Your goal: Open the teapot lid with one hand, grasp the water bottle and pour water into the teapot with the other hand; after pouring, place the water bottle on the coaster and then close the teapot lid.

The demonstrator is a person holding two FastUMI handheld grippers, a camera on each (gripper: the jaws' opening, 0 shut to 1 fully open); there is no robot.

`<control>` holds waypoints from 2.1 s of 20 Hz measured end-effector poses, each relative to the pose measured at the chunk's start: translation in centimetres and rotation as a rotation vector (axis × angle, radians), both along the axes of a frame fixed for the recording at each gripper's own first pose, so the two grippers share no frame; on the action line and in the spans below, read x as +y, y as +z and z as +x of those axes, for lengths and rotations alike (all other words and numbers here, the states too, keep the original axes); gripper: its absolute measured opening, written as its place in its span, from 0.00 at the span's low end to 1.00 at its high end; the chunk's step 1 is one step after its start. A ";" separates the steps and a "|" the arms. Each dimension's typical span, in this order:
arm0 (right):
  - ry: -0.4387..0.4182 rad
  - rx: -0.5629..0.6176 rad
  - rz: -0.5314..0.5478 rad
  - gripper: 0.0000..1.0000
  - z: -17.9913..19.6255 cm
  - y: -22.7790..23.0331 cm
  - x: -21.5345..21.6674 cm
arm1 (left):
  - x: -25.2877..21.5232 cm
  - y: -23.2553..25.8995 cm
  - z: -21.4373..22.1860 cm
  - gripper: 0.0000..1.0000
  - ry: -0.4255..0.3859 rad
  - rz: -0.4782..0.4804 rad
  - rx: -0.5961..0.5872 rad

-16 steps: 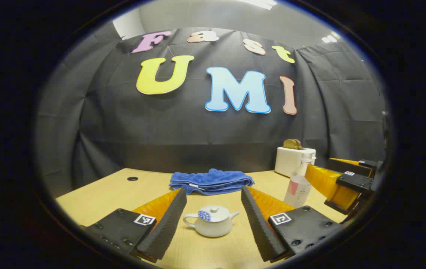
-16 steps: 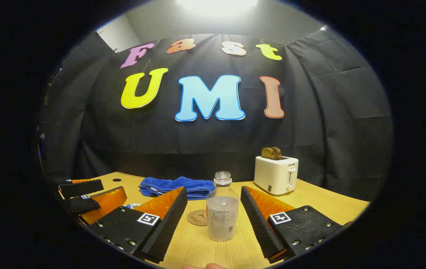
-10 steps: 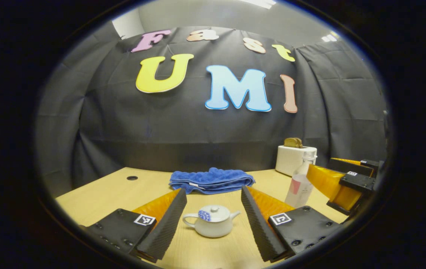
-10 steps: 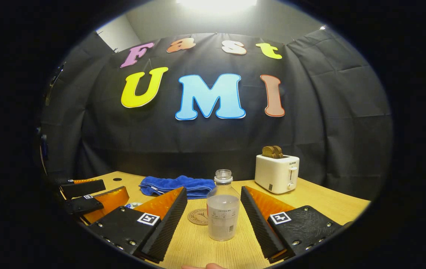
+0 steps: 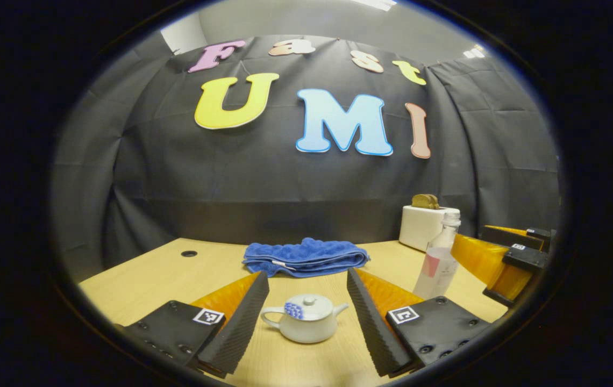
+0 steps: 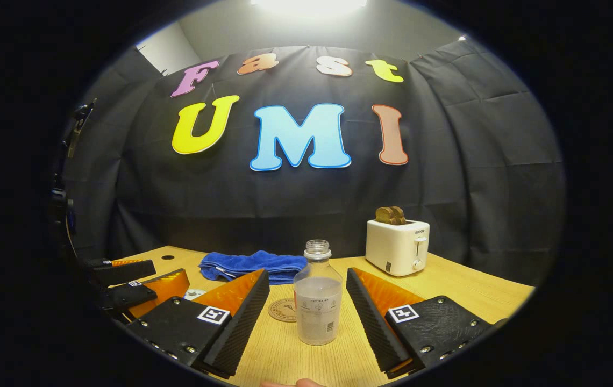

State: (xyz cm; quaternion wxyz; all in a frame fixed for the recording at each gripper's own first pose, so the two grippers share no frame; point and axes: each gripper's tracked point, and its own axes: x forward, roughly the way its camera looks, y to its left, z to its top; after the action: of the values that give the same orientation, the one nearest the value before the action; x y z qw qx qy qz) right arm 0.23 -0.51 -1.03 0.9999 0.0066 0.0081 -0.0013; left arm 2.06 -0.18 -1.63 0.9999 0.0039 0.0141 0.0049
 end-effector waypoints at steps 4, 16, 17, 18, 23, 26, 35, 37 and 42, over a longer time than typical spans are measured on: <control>-0.009 0.007 0.001 0.92 0.0 -0.5 -0.5 | 0.2 -1.0 1.6 0.93 0.006 0.001 0.030; -0.033 0.055 0.032 0.92 0.2 -2.7 -2.0 | 0.4 -3.5 4.6 0.77 0.014 0.015 0.091; -0.035 0.058 0.034 0.92 0.3 -2.8 -2.1 | 0.3 -3.3 4.6 0.72 0.011 0.021 0.092; -0.036 0.063 0.036 0.92 0.4 -3.0 -2.2 | 0.0 -3.7 4.9 0.71 0.004 0.026 0.096; -0.049 0.077 0.042 0.92 0.5 -3.6 -2.8 | -0.3 -3.9 5.2 0.63 0.000 0.049 0.118; -0.061 0.082 0.050 0.92 0.4 -3.8 -3.3 | -0.3 -5.0 5.2 0.30 0.006 0.039 0.157; -0.068 0.099 0.074 0.92 0.4 -4.4 -3.6 | 0.0 -4.5 5.4 0.18 0.020 0.024 0.154; -0.065 0.102 0.071 0.92 0.4 -4.6 -3.5 | -0.2 -4.4 5.5 0.18 0.018 0.021 0.152; -0.056 0.112 0.063 0.92 0.7 -5.0 -3.2 | 0.0 -2.8 5.4 0.18 -0.001 -0.015 0.110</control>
State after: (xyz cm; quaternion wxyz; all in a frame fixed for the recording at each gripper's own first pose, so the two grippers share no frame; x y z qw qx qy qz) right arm 0.96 -3.67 -6.07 0.9968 0.0385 0.0637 -0.0293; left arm 7.44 -0.14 -4.43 0.9976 -0.0033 0.0690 0.0040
